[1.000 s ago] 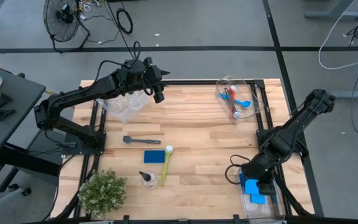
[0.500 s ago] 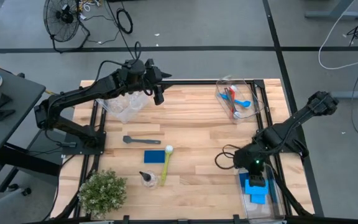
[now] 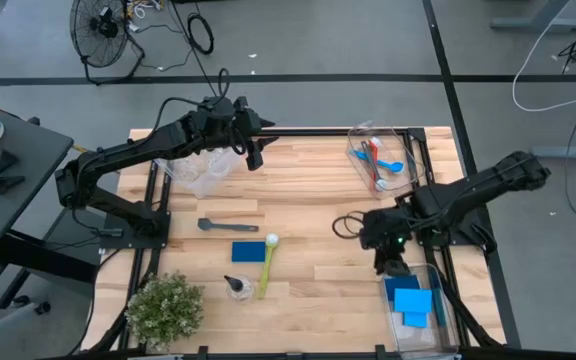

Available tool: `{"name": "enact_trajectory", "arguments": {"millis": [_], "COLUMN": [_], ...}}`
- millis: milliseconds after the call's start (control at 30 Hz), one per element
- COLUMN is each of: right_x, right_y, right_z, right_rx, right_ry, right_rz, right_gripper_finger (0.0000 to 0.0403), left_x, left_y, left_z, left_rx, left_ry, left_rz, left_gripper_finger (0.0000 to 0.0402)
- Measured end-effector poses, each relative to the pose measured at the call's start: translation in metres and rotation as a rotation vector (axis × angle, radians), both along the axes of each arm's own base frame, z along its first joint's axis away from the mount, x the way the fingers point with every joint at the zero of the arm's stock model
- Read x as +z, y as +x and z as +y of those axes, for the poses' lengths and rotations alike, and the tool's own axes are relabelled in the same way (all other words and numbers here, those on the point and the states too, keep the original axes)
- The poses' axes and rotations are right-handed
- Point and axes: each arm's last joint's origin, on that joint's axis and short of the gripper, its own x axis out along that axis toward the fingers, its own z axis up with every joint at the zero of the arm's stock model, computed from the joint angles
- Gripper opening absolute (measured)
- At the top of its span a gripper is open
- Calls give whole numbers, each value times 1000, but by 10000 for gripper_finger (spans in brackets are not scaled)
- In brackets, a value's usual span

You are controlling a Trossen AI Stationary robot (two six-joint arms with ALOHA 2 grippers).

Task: Pick & Place Kitchen Sink Supplies
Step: Put the gray cleaning brush into the top transparent bin

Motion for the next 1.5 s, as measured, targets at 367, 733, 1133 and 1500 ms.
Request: {"name": "enact_trajectory", "arguments": {"millis": [367,733,1133,1500], "right_x": [6,19,20,20], "right_y": [26,44,45,45], "right_z": [-36,-77,-96,-97], "right_rx": [-21,-161,-225,-228], "right_ry": [-407,-535,-569,-571], "right_rz": [-394,-587,-596,-594], "right_gripper_finger": [109,109,159,186], "left_x": [-6,-31,-52,-89], "left_y": [4,-3,-24,-32], "left_z": [-14,-48,-70,-80], "left_rx": [-39,-228,-270,-252], "left_ry": [-44,-238,-363,-493], "left_rz": [46,321,642,778], "left_gripper_finger": [183,183,183,183]}}
